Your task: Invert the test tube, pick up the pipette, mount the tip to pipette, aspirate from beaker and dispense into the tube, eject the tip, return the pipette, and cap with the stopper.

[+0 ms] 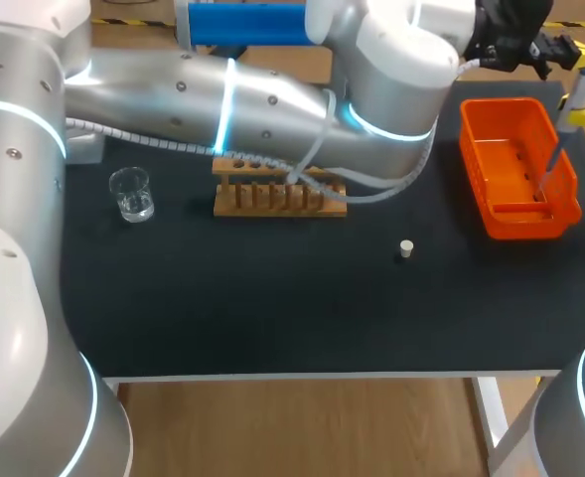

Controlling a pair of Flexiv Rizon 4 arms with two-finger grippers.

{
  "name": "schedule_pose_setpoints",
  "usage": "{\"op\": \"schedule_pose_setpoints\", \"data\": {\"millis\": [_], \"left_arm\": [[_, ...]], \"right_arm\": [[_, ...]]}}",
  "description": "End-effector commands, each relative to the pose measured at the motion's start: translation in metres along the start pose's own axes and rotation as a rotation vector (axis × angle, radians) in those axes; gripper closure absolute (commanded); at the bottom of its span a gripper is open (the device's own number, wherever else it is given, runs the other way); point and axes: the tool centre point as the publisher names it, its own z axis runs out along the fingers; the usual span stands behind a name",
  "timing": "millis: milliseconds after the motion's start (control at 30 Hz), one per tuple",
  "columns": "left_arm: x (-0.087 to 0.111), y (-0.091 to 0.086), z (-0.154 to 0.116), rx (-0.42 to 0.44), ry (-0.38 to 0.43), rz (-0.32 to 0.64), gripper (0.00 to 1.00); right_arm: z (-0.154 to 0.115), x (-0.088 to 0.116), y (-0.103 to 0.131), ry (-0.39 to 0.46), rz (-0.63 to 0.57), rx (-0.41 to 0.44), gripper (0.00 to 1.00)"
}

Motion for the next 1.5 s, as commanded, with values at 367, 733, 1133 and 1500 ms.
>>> {"op": "schedule_pose_setpoints", "data": {"millis": [367,733,1133,1500], "left_arm": [[-0.0021,0.0123,0.0067,0.011,-0.001,-0.006,1.00],[-0.0023,0.0151,0.0069,0.007,0.001,-0.012,1.00],[-0.0025,0.0170,0.0108,-0.009,0.019,-0.010,1.00],[-0.0051,0.0095,0.0025,0.019,-0.015,-0.003,1.00]], "right_arm": [[0.0009,-0.0011,0.0074,0.004,-0.001,0.002,1.00],[0.0009,-0.0011,0.0074,0.004,-0.001,0.002,1.00],[0.0009,-0.0011,0.0074,0.004,-0.001,0.002,1.00],[0.0009,-0.0011,0.0074,0.004,-0.001,0.002,1.00]]}}
